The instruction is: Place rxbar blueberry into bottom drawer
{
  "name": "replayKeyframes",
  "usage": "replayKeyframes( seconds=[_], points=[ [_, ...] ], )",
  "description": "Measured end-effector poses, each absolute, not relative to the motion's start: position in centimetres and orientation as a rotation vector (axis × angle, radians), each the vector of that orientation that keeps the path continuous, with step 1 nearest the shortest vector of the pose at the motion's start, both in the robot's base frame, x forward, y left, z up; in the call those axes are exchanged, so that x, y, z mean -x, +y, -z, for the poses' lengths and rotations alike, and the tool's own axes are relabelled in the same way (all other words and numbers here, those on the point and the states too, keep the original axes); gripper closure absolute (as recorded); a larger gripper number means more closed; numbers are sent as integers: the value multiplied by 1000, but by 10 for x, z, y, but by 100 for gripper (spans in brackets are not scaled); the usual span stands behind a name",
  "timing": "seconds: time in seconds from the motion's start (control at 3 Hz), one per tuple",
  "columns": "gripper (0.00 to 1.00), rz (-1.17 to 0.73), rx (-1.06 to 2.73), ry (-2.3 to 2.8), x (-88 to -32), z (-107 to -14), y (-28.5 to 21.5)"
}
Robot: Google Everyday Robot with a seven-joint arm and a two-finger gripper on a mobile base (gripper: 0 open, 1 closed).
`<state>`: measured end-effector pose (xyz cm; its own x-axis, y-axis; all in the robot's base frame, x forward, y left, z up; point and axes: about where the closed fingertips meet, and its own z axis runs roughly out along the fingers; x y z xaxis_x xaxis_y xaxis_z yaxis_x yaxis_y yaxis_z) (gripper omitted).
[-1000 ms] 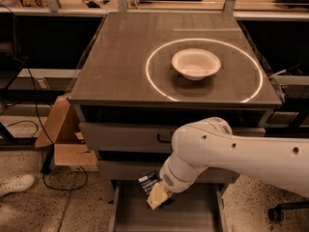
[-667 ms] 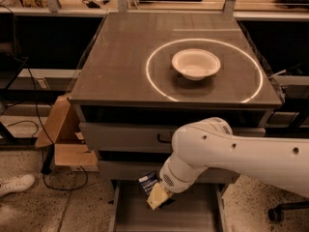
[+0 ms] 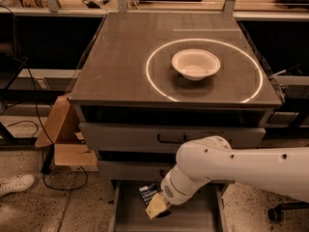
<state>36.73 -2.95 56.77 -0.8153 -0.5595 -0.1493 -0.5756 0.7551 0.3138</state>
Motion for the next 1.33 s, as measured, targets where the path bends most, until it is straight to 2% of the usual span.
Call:
replayKeyframes(
  seconds=[0.33, 0.67, 1.33],
  points=[
    [100, -731, 791, 2919, -354, -495, -27],
    [100, -731, 791, 2919, -354, -495, -27],
    [100, -933, 535, 2875, -346, -427, -28]
  ],
)
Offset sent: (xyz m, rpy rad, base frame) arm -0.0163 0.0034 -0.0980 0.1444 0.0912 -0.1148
